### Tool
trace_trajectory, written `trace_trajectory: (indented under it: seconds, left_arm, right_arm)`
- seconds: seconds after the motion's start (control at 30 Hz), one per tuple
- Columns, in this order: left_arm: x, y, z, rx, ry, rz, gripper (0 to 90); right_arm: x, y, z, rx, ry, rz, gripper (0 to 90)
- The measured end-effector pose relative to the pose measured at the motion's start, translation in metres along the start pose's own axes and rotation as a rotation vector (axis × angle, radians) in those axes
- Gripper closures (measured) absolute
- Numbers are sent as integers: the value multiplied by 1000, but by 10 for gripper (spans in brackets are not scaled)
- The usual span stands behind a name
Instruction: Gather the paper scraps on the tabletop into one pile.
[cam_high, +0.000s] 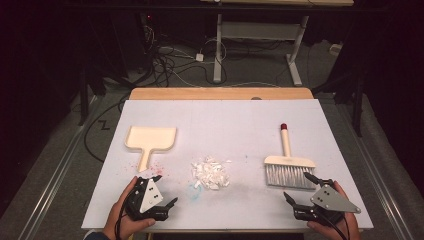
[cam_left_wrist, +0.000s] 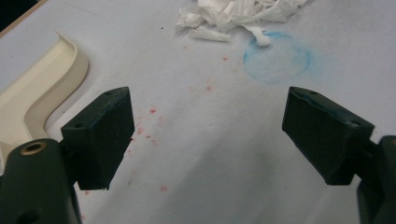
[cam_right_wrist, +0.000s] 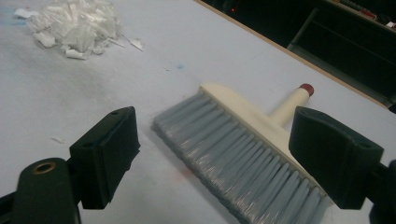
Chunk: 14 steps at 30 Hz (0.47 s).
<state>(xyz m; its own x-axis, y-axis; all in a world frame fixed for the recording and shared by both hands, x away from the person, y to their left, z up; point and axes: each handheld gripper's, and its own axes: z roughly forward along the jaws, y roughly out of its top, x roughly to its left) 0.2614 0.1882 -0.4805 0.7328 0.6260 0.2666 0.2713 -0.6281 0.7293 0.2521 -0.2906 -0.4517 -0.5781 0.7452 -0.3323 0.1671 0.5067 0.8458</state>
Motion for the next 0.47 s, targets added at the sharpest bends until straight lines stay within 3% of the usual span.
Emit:
trace_trajectory:
  seconds: [0.47]
  left_arm:
    - [1, 1, 3, 10, -7, -1, 160]
  right_arm:
    - [-3, -1, 2, 2, -7, 10, 169]
